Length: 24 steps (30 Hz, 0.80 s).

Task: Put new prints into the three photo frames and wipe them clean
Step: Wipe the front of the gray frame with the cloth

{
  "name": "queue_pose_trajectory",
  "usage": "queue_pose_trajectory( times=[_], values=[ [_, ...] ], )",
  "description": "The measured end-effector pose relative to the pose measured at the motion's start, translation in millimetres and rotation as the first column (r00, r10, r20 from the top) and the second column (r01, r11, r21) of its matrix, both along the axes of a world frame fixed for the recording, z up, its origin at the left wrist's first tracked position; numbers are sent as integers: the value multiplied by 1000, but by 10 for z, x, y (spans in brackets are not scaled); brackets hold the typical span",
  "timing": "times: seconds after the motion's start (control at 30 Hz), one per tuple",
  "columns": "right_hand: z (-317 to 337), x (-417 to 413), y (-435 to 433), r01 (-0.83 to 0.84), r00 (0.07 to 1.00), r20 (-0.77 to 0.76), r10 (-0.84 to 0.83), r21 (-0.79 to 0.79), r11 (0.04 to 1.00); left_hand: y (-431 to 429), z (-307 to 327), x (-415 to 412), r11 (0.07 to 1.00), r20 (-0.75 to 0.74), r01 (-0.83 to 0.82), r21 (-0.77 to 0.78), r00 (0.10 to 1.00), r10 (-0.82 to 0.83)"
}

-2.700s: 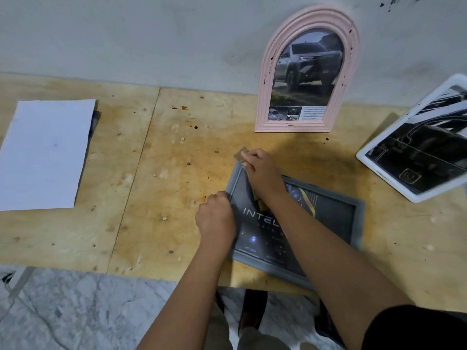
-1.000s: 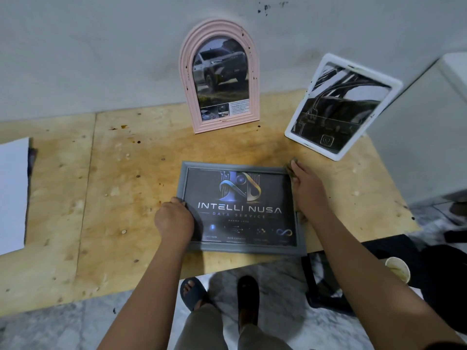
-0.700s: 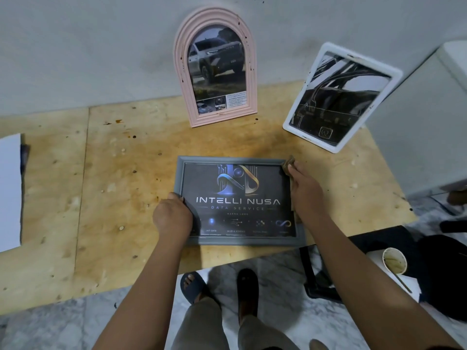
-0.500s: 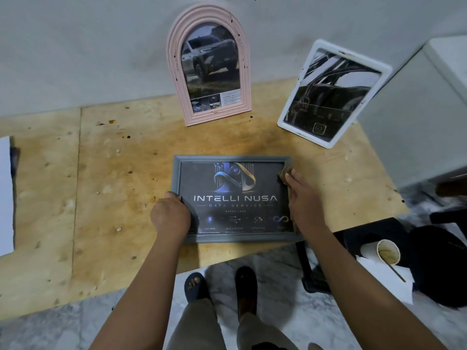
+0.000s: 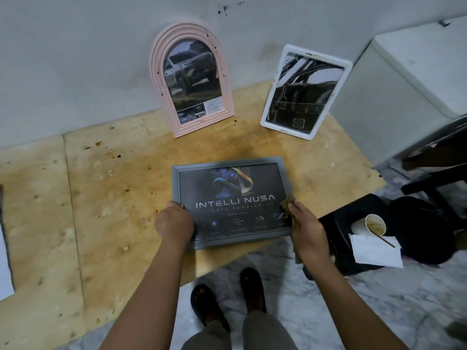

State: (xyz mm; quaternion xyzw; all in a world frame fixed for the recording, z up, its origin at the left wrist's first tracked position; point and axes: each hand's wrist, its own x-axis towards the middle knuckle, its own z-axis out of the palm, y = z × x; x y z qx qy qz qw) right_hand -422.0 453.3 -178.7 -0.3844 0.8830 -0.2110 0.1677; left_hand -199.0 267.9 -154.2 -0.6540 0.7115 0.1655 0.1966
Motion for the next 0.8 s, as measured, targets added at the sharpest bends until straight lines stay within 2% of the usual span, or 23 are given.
queue_pose_trajectory(
  times=[0.07, 0.1, 0.2, 0.27, 0.37, 0.5, 0.6, 0.8],
  values=[
    [15, 47, 24, 1, 1000, -21, -1, -15, 1000, -19, -8, 31, 999, -10, 38, -9, 999, -39],
    [20, 45, 10, -6, 999, -31, 5, -26, 1000, -8, -21, 60, 999, -61, 16, -29, 998, -17],
    [32, -30, -85, -29, 998, -60, 27, -34, 999, 76, -41, 158, 984, -339, -146, -105, 935, 103],
    [54, -95, -178, -6, 997, -73, 3, -38, 999, 144, -45, 217, 965, -429, -127, -227, 903, 18],
    [103, -172, -311, 37, 998, -57, -39, -34, 999, 201, -131, 274, 948, -452, 80, -308, 864, -220],
    [123, -264, -414, -30, 992, -121, 40, 84, 996, 357, -350, 409, 909, -404, 332, -252, 817, -410],
    [87, -251, -415, -59, 982, -170, 84, 150, 987, 436, -434, 462, 912, -413, 317, -261, 817, -402],
    [29, -59, -313, 74, 984, -160, -79, -37, 997, 457, -453, 406, 892, -344, 304, -335, 842, -416]
  ],
)
